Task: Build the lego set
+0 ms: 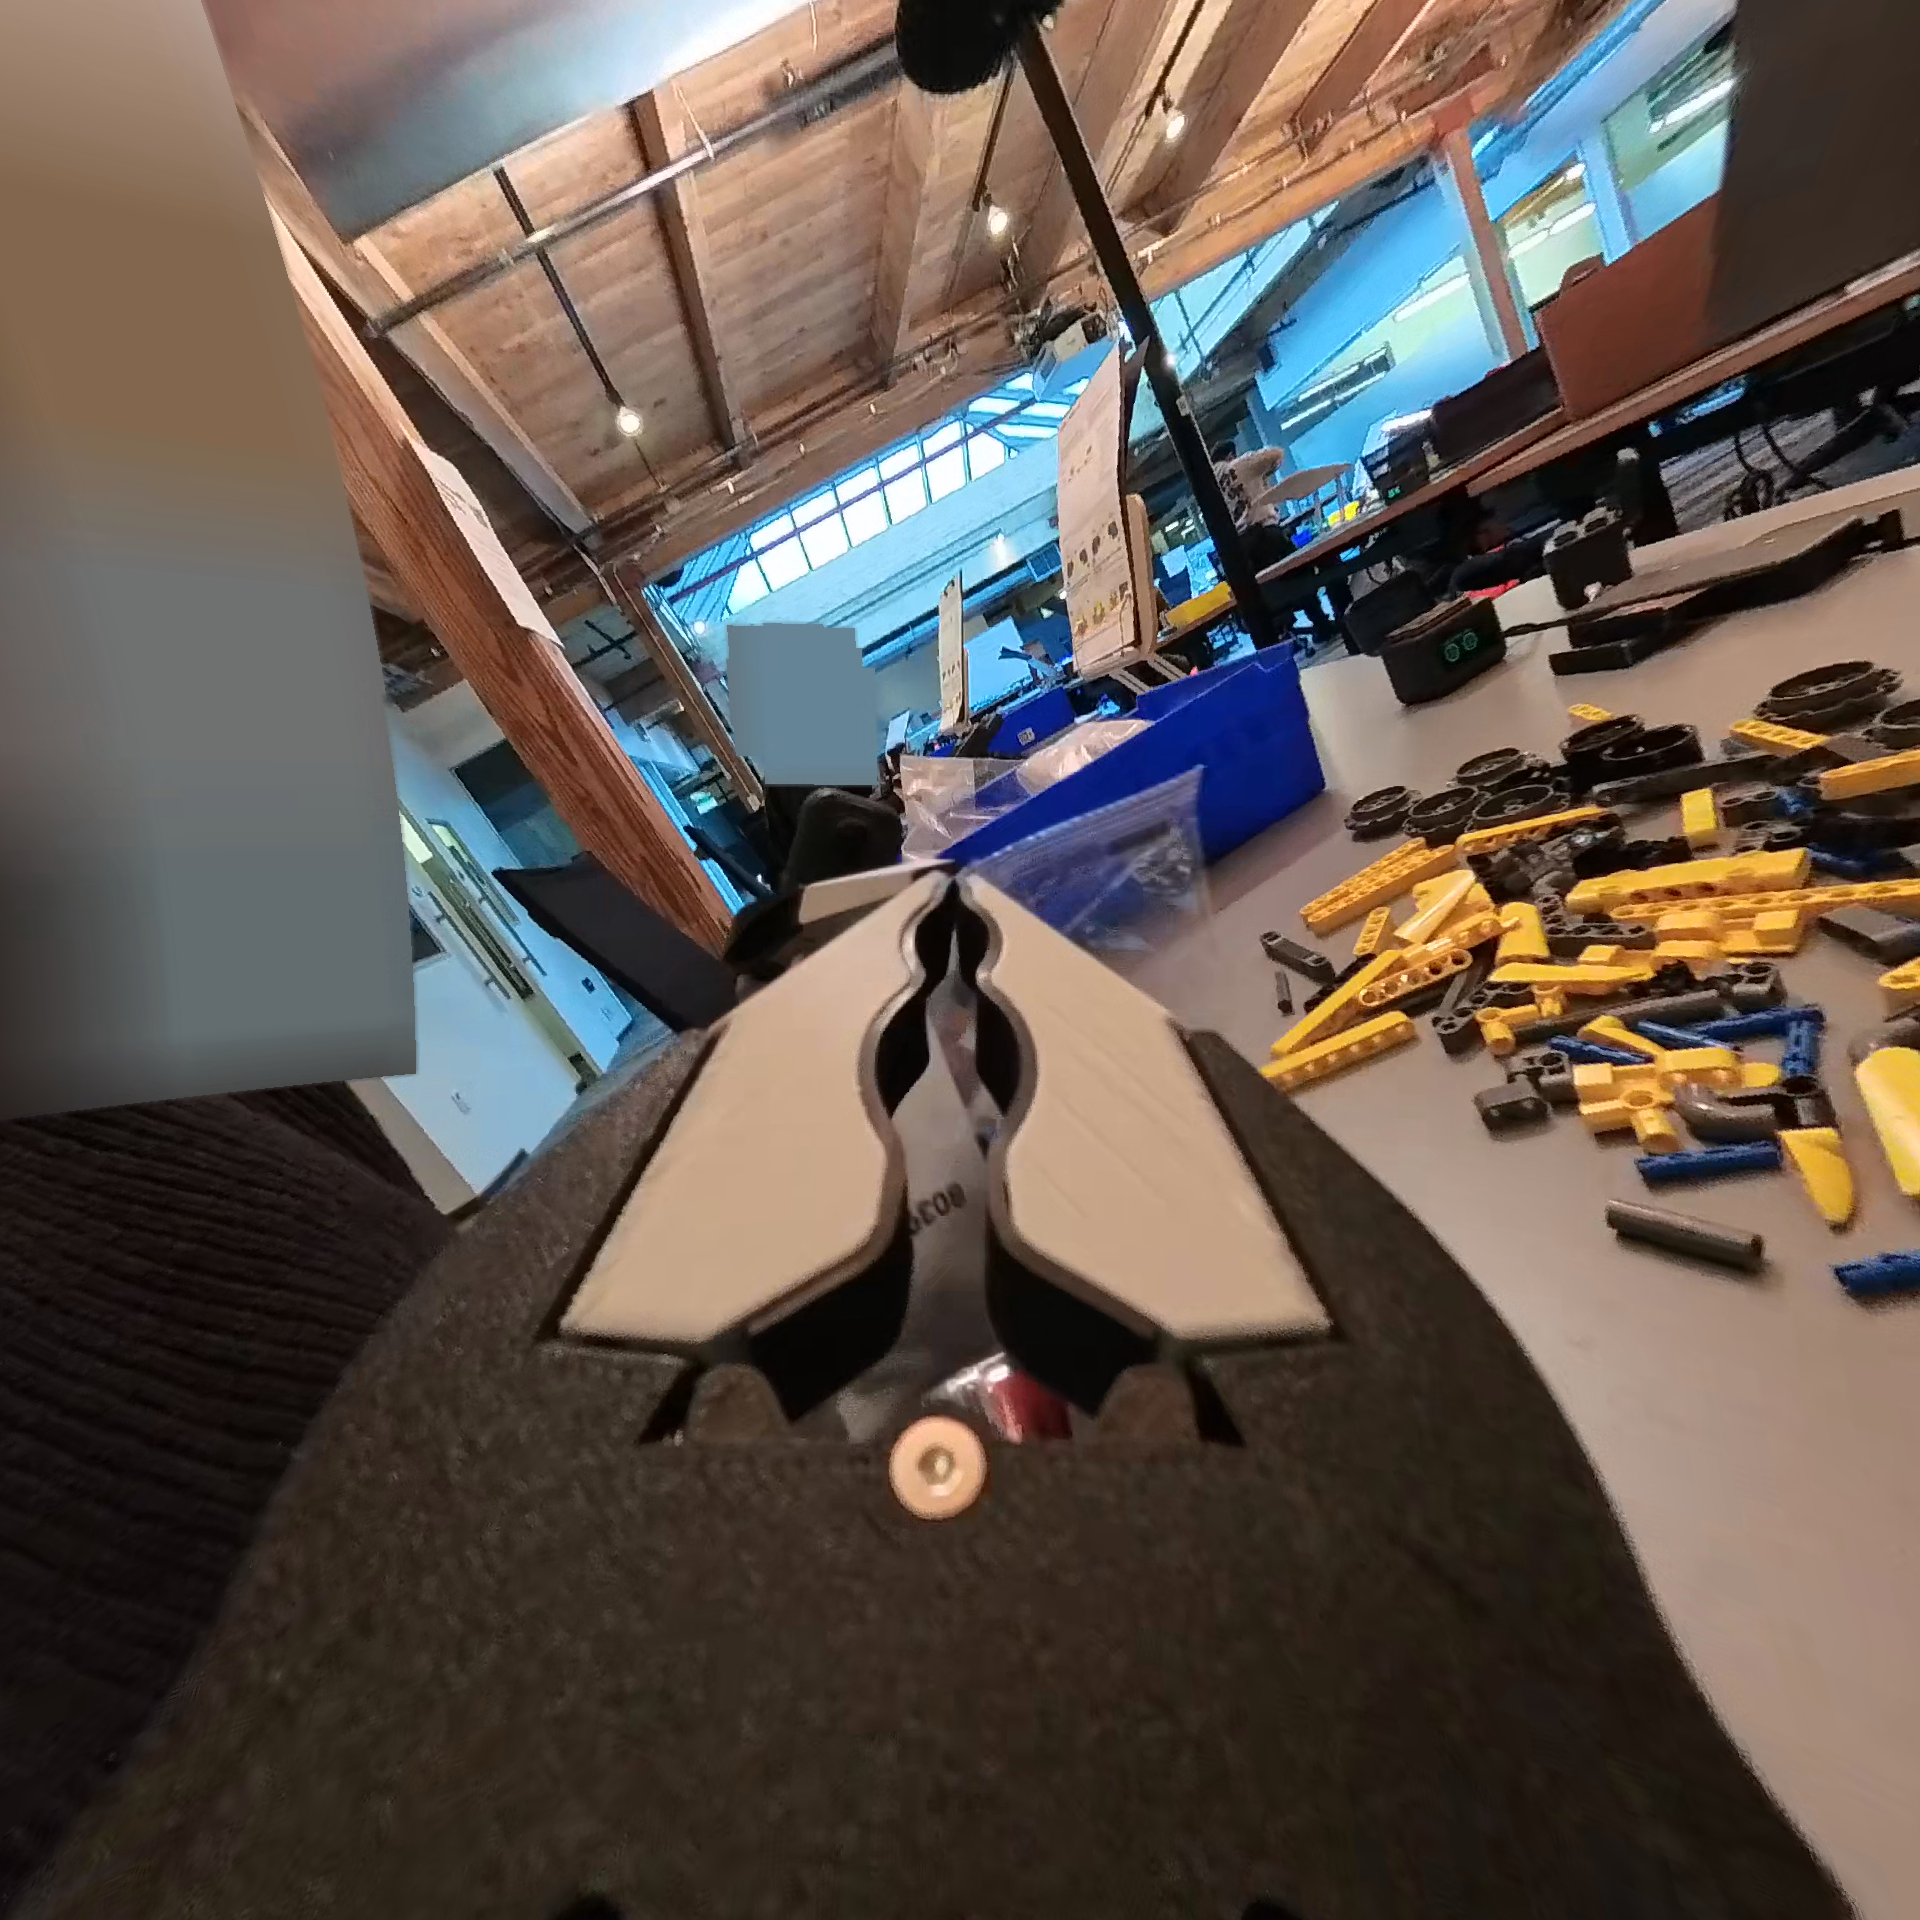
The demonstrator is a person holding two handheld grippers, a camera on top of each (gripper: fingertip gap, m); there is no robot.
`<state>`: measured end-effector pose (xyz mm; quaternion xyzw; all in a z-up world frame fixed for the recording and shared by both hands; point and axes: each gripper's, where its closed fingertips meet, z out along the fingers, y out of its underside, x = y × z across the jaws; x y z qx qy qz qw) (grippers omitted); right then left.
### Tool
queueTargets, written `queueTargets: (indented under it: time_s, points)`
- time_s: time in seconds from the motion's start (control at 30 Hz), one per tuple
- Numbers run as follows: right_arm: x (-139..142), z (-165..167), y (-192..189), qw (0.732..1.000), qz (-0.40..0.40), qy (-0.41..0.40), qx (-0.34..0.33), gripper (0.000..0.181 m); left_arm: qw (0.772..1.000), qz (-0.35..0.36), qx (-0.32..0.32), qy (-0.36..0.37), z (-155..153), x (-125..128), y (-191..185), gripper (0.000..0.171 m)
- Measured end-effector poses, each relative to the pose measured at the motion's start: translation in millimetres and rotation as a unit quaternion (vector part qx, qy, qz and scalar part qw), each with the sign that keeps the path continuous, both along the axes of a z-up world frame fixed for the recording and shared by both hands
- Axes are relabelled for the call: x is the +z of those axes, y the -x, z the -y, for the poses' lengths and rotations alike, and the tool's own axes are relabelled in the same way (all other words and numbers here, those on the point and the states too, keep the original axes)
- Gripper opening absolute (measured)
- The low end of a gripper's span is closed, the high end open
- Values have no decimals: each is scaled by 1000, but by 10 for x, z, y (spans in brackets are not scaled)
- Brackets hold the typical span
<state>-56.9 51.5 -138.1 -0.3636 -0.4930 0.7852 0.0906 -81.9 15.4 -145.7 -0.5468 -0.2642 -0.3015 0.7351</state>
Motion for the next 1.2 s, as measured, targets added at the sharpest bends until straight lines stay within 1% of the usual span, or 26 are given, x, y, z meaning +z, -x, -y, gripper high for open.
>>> queueTargets:
  time_s: [0.03, 0.1, 0.2, 0.27, 0.37, 0.43, 0.53, 0.6, 0.67, 0.7, 0.77, 0.8, 0.83, 0.87, 0.93, 0.97, 1.0, 1.07, 1.2]
  points:
    - [-14, 16, 4, 1000, 3, -8, 0, 0, 1000, -9, 13, 10, 1, -6, 18, 5]
    - [-55, 42, 17, 1000, 11, -26, -3, 0, 997, -46, 38, 38, -4, 6, 21, 27]
    - [-67, 65, 19, 999, 15, -41, -3, 0, 982, -141, 67, 108, -70, 10, -49, 47]
    - [-58, 87, 2, 999, 16, -42, 6, 0, 962, -211, 81, 153, -132, -5, -104, 48]
    - [-75, 134, -25, 998, 22, -54, 19, 0, 920, -299, 122, 222, -187, -82, -59, 48]
    - [-94, 138, -27, 997, 26, -64, 18, 0, 894, -347, 139, 245, -195, -86, -55, 48]
    - [-73, 142, -50, 998, 28, -54, 29, 0, 874, -388, 137, 257, -181, -71, -98, 44]
    - [-51, 149, -65, 998, 27, -44, 36, 0, 862, -401, 139, 279, -152, -127, -77, 34]
    - [-37, 155, -77, 998, 28, -35, 43, 0, 842, -414, 157, 307, -104, -199, -6, 30]
    - [-49, 155, -73, 998, 31, -35, 44, 0, 842, -413, 156, 310, -99, -217, -7, 30]
    - [-69, 155, -66, 998, 35, -36, 44, 0, 864, -394, 141, 280, -121, -160, -90, 31]
    - [-66, 156, -68, 998, 36, -34, 45, 0, 871, -389, 136, 267, -133, -126, -125, 31]
    - [-58, 160, -72, 998, 36, -30, 48, 0, 870, -393, 135, 264, -142, -119, -138, 32]
    - [-53, 169, -77, 998, 37, -28, 52, 0, 861, -405, 142, 273, -146, -138, -123, 32]
    - [-65, 186, -74, 997, 40, -33, 53, 0, 829, -442, 158, 303, -157, -199, -88, 32]
    - [-75, 189, -69, 997, 41, -36, 50, 0, 818, -457, 163, 308, -168, -208, -94, 32]
    - [-79, 191, -68, 997, 41, -37, 50, 0, 813, -466, 164, 309, -182, -209, -110, 32]
    - [-88, 189, -62, 997, 45, -34, 52, 0, 813, -463, 164, 312, -198, -228, -116, 30]
    - [-90, 192, -64, 997, 50, -21, 61, 0, 834, -432, 150, 309, -206, -245, -118, 30]
